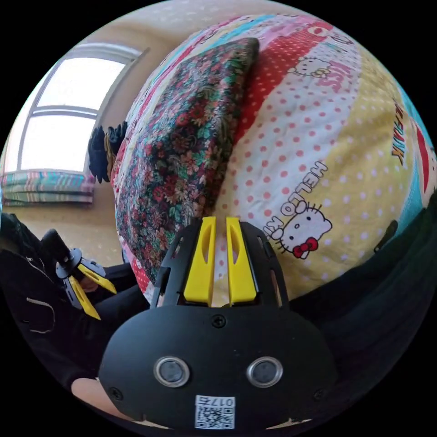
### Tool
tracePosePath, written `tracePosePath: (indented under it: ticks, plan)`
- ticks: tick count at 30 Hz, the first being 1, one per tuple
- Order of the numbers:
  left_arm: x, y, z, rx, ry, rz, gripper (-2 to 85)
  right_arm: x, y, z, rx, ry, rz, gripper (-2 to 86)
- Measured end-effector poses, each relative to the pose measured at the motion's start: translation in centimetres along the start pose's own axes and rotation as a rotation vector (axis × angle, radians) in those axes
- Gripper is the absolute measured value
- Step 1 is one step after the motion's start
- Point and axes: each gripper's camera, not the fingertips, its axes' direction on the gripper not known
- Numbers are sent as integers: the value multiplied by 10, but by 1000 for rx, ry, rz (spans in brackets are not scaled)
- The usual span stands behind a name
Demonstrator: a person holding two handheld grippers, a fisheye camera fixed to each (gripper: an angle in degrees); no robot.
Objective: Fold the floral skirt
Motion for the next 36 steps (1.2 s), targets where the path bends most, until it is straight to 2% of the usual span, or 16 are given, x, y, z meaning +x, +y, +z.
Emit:
tracePosePath:
  ticks: [2, 5, 7, 9, 10, 11, 12, 13, 15, 18, 22, 24, 25, 27, 29, 36]
  plan:
    - [-11, 8, -37, 78, -62, -9, 119, -30, 15, -23, 163, -44, -16, 70]
    - [-40, 22, -103, 261, -152, -11, 100, -88, 37, -33, 303, -83, -105, 74]
    - [-64, 28, -123, 310, -232, -55, 100, -114, 51, -21, 334, -77, -147, 73]
    - [-103, 35, -109, 236, -301, -113, 100, -126, 60, 10, 270, -27, -143, 70]
    - [-114, 36, -98, 173, -327, -126, 99, -124, 67, 40, 171, 35, -114, 65]
    - [-133, 43, -74, 33, -371, -125, 82, -116, 79, 71, 88, 88, -86, 57]
    - [-136, 55, -73, 51, -370, -88, 66, -111, 90, 79, 125, 73, -81, 52]
    - [-136, 61, -79, 79, -356, -87, 59, -98, 111, 78, 265, -5, -20, 43]
    - [-138, 76, -103, 99, -299, -150, 53, -85, 121, 75, 251, -93, 86, 37]
    - [-132, 93, -136, 160, -315, -162, 80, -110, 125, 57, 184, 9, 79, 59]
    - [-143, 102, -159, 212, -303, -191, 99, -128, 156, 35, 351, 3, 84, 80]
    - [-164, 110, -154, 193, -336, -218, 107, -113, 165, 54, 293, 46, 140, 87]
    - [-171, 112, -152, 196, -313, -225, 110, -95, 169, 75, 181, 56, 181, 93]
    - [-198, 122, -148, 270, -50, -226, 128, -69, 183, 77, 245, -110, 247, 102]
    - [-218, 131, -147, 318, 82, -259, 141, -39, 198, 68, 349, -339, 335, 126]
    - [-241, 148, -149, 324, 50, -262, 190, -50, 227, 56, 511, -564, 308, 143]
